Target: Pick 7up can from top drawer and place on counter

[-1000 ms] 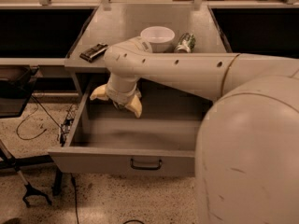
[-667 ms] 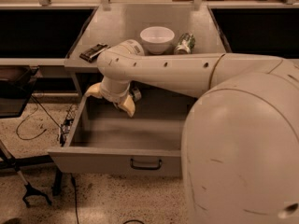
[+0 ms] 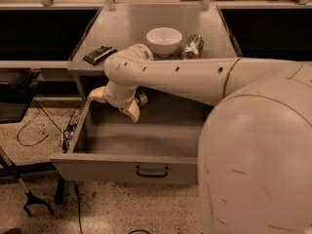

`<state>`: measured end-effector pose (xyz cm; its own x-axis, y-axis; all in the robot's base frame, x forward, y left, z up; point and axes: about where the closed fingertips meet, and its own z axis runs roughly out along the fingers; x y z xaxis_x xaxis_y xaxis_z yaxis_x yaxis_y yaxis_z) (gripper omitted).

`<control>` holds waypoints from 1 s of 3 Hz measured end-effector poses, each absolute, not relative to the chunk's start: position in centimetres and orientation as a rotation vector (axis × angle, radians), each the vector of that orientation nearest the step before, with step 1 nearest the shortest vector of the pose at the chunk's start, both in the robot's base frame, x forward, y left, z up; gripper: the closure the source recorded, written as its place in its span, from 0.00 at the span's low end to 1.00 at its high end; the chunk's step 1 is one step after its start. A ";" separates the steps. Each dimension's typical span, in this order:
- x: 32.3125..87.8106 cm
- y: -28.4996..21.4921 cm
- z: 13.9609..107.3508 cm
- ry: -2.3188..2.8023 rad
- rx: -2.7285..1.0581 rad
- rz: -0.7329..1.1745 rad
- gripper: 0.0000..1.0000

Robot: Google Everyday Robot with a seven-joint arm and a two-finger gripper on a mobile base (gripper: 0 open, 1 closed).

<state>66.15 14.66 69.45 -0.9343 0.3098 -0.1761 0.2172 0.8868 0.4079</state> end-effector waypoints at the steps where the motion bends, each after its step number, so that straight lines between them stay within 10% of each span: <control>1: 66.5 15.3 69.3 2.759 0.370 0.653 0.00; 3: 68.9 16.1 68.8 2.641 0.381 0.709 0.00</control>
Offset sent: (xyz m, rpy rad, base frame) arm 0.0328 0.0180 -0.0052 0.1760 -0.1815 -0.0484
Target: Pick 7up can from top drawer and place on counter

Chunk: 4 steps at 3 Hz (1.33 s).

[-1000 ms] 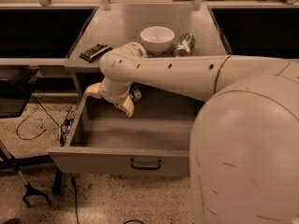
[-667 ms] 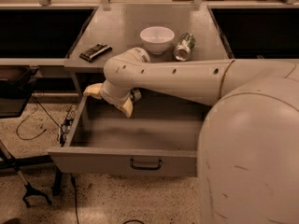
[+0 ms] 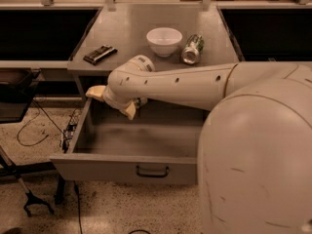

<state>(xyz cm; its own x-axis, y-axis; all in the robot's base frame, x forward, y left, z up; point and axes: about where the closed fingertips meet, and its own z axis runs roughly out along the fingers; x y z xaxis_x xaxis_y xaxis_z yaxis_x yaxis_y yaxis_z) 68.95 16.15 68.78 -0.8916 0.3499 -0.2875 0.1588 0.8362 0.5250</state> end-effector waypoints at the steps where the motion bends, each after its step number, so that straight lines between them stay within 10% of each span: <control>1: 70.3 16.1 68.7 2.621 0.381 0.655 0.00; 4: 73.3 15.1 66.6 2.628 0.404 0.372 0.00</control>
Offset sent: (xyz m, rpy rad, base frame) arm 0.0404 -0.0075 -0.0071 -0.1770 -0.0160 -0.1453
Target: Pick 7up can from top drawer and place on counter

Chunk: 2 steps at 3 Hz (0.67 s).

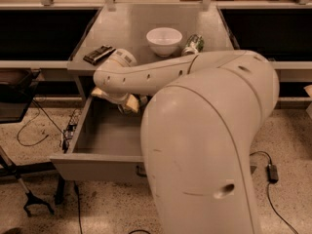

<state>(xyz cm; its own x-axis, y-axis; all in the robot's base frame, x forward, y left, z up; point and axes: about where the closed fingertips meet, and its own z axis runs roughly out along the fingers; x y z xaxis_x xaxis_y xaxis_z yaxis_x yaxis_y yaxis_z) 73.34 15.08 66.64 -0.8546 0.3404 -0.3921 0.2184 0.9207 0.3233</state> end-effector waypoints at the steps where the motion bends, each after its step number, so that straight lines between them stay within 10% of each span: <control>1: 74.6 14.5 65.6 2.625 0.400 0.274 0.00; 2: 75.4 14.1 64.9 2.620 0.389 0.201 0.00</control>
Offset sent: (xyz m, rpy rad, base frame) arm 0.0294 -0.0147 -0.0220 -0.0288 0.0290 -0.3150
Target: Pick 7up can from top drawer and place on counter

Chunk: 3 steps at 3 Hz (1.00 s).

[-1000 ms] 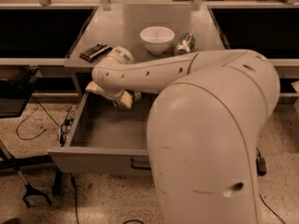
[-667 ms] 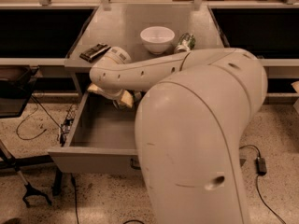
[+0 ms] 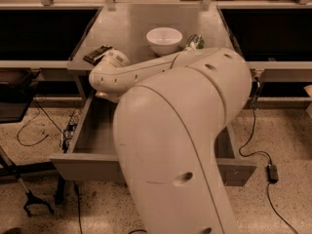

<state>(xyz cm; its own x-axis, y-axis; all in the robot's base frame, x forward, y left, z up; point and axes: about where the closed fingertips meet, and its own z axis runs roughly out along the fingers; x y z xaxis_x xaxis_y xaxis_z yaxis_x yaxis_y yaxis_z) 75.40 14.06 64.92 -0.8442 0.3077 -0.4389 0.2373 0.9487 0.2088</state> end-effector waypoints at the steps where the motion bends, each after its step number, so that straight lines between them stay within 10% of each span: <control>1: 76.0 13.7 63.9 2.625 0.386 0.128 0.00; 2: 76.2 13.2 62.9 2.635 0.401 0.077 0.00; 3: 76.2 12.7 62.0 2.646 0.426 0.047 0.26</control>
Offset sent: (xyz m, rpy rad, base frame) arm 0.0092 -0.0114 -0.0275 0.0581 0.0507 -0.3713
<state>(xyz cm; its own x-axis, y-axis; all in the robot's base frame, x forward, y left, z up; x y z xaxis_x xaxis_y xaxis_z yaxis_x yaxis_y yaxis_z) 76.19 12.68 62.03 -0.8477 0.3053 -0.4339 0.2895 0.9515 0.1038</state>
